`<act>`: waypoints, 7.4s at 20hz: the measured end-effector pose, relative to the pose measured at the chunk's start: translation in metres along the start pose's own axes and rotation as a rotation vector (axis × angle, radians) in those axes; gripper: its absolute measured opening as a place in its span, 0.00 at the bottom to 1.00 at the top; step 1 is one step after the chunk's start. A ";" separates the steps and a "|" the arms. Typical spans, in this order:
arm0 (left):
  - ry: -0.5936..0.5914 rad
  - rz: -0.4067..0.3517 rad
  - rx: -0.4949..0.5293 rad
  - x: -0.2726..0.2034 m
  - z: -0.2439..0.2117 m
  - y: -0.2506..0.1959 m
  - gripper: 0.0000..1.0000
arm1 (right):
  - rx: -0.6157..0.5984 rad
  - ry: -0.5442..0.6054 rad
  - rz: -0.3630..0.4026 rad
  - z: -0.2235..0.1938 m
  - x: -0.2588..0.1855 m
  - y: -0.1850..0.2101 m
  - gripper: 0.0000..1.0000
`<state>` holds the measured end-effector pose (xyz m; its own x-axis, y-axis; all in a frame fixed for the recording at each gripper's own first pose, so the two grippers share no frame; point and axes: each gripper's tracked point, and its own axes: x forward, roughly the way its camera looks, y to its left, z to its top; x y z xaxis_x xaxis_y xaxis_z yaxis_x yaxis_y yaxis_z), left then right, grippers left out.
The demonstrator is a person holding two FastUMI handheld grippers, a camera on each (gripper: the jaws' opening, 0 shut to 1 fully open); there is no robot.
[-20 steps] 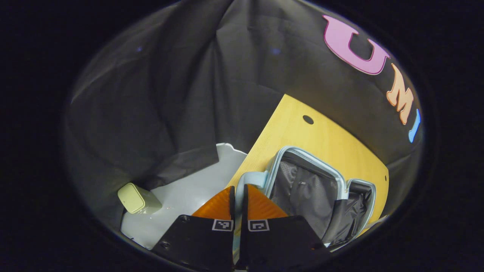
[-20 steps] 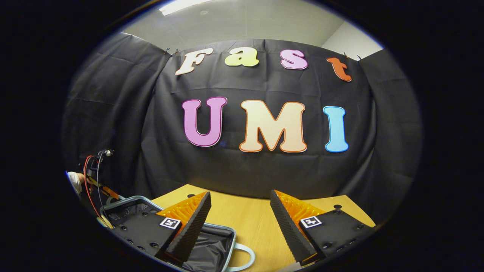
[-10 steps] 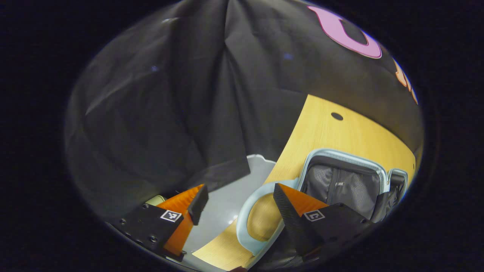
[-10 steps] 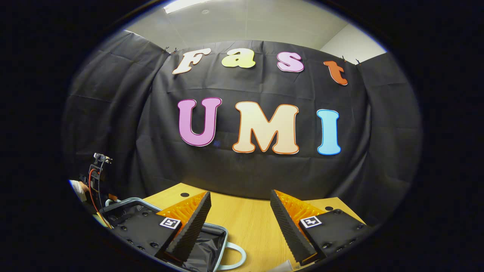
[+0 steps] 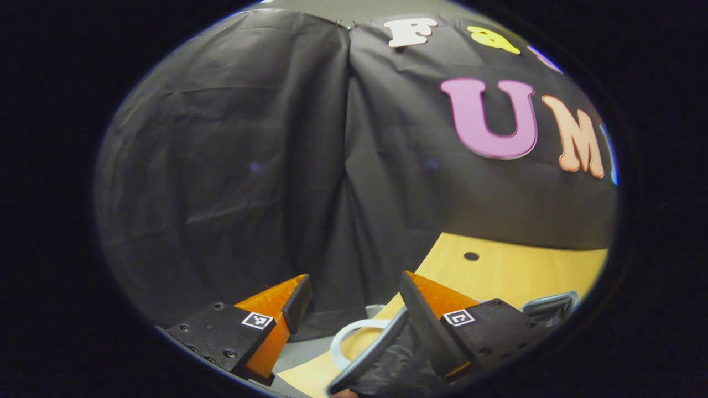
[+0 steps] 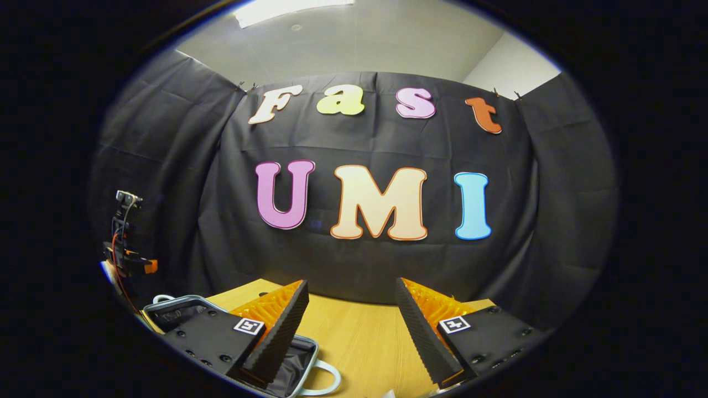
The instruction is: First open the suitcase, pack the skin care products into it, and then close the suitcase.
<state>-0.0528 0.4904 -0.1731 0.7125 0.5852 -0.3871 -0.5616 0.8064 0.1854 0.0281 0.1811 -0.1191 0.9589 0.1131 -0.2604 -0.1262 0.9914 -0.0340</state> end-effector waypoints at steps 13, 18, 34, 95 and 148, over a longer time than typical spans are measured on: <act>-0.250 -0.274 -0.060 -0.178 0.110 -0.167 0.98 | 0.027 -0.119 -0.001 0.035 -0.033 -0.098 0.98; -0.247 -0.386 -0.057 -0.223 0.100 -0.238 0.98 | 0.040 -0.108 -0.023 0.026 -0.045 -0.144 0.98; -0.001 -0.728 -0.015 -0.317 -0.039 -0.438 0.95 | 0.011 -0.068 -0.030 0.003 -0.078 -0.218 0.99; 0.533 -0.563 0.291 -0.218 -0.159 -0.290 0.28 | 0.149 0.399 0.301 -0.171 -0.087 -0.058 0.55; 0.507 -0.252 -0.050 0.023 -0.152 0.036 0.95 | 0.323 0.708 0.121 -0.281 -0.021 0.159 0.98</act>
<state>-0.1207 0.5199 -0.3128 0.5430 0.2510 -0.8014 -0.4286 0.9035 -0.0074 -0.0835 0.3184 -0.3903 0.5393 0.2603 -0.8009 -0.0353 0.9572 0.2874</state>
